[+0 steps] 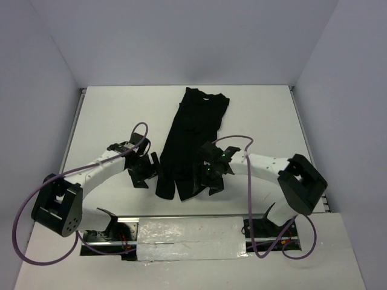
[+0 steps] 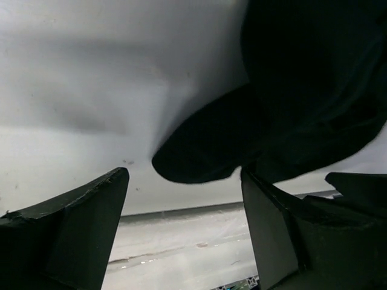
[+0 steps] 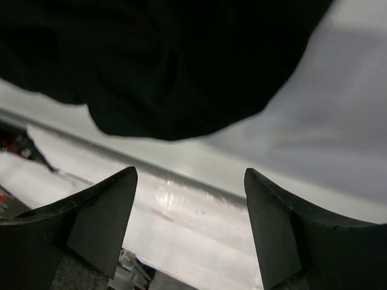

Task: Fold and stack the t-shirts
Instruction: Fold the tshirt

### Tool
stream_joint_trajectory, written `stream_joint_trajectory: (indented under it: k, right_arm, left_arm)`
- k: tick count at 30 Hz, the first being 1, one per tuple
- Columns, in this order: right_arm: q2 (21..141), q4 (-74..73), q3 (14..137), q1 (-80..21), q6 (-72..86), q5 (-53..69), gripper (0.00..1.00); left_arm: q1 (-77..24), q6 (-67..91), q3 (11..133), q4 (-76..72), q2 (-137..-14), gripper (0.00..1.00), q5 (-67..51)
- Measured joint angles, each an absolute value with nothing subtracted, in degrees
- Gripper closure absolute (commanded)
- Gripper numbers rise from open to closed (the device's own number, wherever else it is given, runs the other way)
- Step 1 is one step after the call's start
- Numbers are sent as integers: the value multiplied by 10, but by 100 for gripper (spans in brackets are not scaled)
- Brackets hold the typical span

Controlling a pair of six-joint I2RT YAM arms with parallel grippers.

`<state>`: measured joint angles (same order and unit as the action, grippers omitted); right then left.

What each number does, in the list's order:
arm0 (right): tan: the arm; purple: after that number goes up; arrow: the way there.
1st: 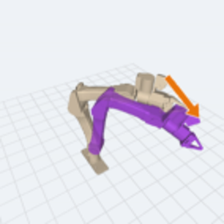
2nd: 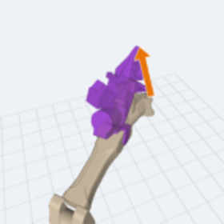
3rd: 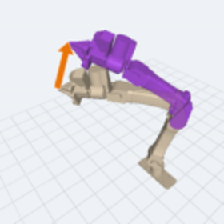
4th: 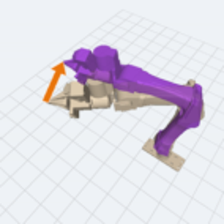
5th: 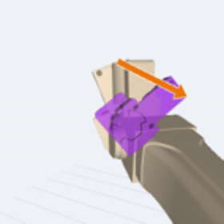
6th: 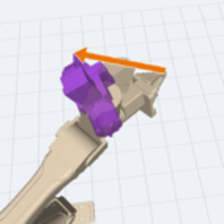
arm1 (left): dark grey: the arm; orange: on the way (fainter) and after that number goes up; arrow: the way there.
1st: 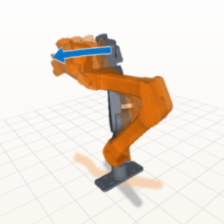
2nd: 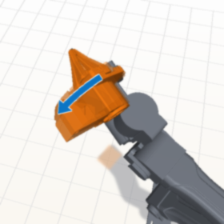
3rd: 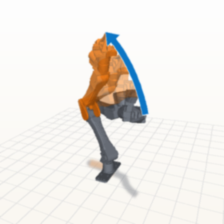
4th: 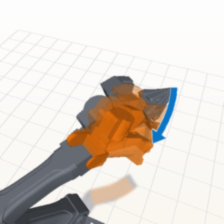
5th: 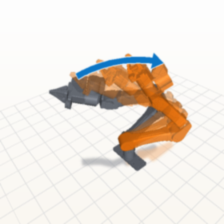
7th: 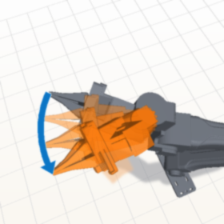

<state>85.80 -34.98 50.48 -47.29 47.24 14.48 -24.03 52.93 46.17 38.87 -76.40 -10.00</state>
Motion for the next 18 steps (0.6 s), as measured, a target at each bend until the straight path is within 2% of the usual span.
stream_joint_trajectory:
  k: [2,3,5,8,11,12,13,14,15,18]
  right_arm:
    - [893,-335,511,-481,483,136,22]
    - [908,-332,516,-489,488,128,22]
    - [937,-325,532,-508,504,110,25]
    - [961,-306,545,-528,534,91,38]
    - [976,-286,555,-541,559,75,59]
    - [979,-278,555,-544,564,73,61]
    - [982,-272,555,-546,570,71,68]
    - [985,-269,557,-547,573,68,96]
    - [992,-273,564,-548,570,62,100]
    - [1012,-308,599,-553,566,43,100]
  left_arm:
    - [-241,529,441,365,-772,13,-105]
    - [-241,529,435,357,-777,21,-104]
    - [-241,528,421,332,-790,30,-102]
    - [-241,530,407,302,-810,45,-103]
    - [-246,531,399,276,-821,57,-119]
    - [-250,532,396,266,-821,59,-121]
    - [-253,531,393,256,-821,63,-124]
    - [-255,531,388,248,-821,69,-129]
    - [-257,531,385,242,-821,70,-133]
    - [-258,528,381,239,-820,71,-142]
